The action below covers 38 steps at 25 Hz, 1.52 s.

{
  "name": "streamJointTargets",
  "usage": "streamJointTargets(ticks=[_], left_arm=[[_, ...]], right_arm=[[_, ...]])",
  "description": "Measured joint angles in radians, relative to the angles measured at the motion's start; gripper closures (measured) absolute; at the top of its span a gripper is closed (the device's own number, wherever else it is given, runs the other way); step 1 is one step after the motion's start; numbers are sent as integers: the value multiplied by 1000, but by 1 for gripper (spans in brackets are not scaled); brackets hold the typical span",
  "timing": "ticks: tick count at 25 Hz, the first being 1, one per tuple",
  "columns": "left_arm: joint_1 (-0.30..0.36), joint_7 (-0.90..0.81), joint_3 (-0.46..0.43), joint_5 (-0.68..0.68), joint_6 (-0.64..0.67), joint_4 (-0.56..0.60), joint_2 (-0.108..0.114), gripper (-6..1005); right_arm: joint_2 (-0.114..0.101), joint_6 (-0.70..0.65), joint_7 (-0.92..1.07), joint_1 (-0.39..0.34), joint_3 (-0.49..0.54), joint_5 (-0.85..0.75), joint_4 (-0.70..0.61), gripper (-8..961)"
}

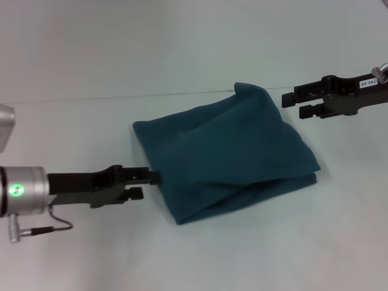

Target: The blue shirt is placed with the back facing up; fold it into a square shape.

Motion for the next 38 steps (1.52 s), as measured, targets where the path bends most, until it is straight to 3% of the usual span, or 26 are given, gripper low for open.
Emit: streamJointTargets(ticks=[4,10,19,27,38], left_arm=[[-19,1,26,1,-59,-12,-13,302],[-63,-62,60,40,-173,-78,-5,298],[-90,-30,63,50,-228,-98,-31,297],[-121,-44,65,53,-278,-150,-33,117],[-220,-68,152,55,-412,-269,-30,144]], right_arm=[[0,-1,-2,-1,5,1,0,247],[-1,3,-3,1,8,2,0,249],[-2,-7,-3,-5,34,4,-8,253],[-2,-9,-4,-8,38,4,-8,255],[-2,-11,-2,-11,52,4,-8,254]])
